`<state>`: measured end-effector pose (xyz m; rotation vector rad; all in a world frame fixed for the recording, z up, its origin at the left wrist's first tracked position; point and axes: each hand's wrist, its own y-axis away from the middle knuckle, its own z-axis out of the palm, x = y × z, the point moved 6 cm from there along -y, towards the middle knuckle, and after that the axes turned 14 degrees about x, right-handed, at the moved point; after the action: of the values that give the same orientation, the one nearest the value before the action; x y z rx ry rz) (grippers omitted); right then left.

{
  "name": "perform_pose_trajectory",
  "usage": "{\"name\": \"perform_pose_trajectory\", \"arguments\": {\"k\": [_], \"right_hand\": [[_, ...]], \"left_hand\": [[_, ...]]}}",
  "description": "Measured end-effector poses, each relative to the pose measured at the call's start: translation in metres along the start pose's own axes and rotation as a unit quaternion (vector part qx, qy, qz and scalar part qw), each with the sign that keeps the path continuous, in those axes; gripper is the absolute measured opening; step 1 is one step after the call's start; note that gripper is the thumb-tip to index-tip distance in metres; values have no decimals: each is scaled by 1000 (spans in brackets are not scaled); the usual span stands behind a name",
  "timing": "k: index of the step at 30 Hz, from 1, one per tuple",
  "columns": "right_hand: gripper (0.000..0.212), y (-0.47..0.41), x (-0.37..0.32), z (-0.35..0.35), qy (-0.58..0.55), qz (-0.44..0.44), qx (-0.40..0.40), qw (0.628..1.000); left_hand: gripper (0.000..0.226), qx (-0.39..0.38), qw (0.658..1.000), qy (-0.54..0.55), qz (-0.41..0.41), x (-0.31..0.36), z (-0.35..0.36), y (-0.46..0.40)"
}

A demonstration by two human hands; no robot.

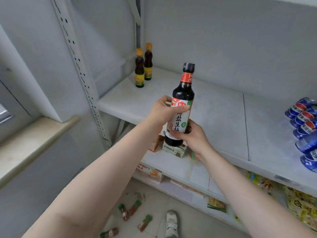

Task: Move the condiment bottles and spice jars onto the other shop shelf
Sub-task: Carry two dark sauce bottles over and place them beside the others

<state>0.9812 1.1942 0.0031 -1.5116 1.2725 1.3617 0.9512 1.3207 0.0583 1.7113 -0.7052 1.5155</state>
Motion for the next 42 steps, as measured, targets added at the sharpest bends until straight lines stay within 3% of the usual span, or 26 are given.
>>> {"name": "perform_pose_trajectory", "arguments": {"k": [18, 31, 38, 42], "right_hand": [[53, -232, 10, 53, 56, -39, -39, 997], [61, -337, -2, 97, 83, -118, -35, 989], [48, -379, -10, 117, 84, -159, -33, 983], [50, -389, -12, 121, 82, -155, -33, 984]], "left_hand": [[53, 116, 992, -40, 39, -1, 25, -196], [61, 178, 974, -53, 131, 2, 23, -292], [54, 185, 966, -76, 166, 10, 16, -335], [52, 213, 960, -53, 174, 5, 20, -347]]}}
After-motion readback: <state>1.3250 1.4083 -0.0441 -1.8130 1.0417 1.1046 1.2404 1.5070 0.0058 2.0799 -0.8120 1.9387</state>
